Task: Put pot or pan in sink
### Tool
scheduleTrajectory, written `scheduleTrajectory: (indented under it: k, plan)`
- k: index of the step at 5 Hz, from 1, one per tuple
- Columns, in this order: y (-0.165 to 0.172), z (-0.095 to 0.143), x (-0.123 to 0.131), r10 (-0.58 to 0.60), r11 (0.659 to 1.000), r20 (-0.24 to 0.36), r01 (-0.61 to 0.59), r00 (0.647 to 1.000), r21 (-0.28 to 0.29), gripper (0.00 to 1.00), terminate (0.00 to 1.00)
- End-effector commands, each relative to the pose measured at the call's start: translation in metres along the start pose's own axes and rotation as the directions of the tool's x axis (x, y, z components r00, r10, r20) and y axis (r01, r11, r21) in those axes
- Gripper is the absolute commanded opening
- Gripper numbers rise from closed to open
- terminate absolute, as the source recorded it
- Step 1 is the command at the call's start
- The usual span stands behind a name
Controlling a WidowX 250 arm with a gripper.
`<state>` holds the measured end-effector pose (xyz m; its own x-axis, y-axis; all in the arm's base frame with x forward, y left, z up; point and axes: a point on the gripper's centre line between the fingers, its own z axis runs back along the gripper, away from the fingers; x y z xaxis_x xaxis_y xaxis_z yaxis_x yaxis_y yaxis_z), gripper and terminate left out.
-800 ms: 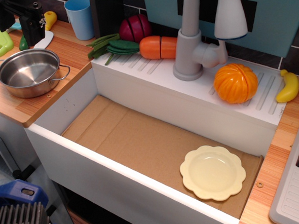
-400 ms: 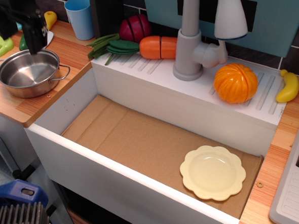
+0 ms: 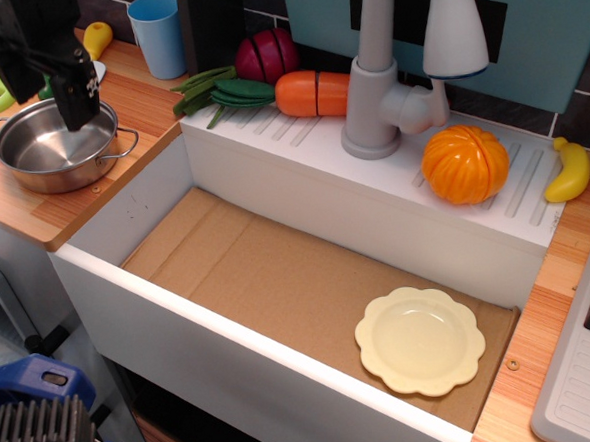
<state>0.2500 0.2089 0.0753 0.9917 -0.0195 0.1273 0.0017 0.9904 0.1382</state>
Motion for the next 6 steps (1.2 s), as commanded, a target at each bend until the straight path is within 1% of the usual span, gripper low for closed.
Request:
scheduleTrajectory:
  k: [1, 2, 4, 5, 6]
  plan:
    - [0.004, -0.013, -0.005, -0.023, 1.000, 0.033, 0.023, 0.999, -0.001, 1.00, 0.00]
    - [0.003, -0.024, -0.008, -0.026, 0.999, 0.051, 0.027, 0.998, -0.019, 1.00, 0.00]
    - [0.003, -0.056, -0.014, -0.017, 0.994, 0.070, 0.024, 0.997, -0.103, 1.00, 0.00]
    - [0.002, -0.061, -0.013, -0.015, 0.995, 0.078, 0.022, 0.997, -0.095, 0.00, 0.00]
    - [-0.002, -0.059, -0.017, -0.006, 0.997, 0.076, 0.012, 0.997, -0.081, 0.00, 0.00]
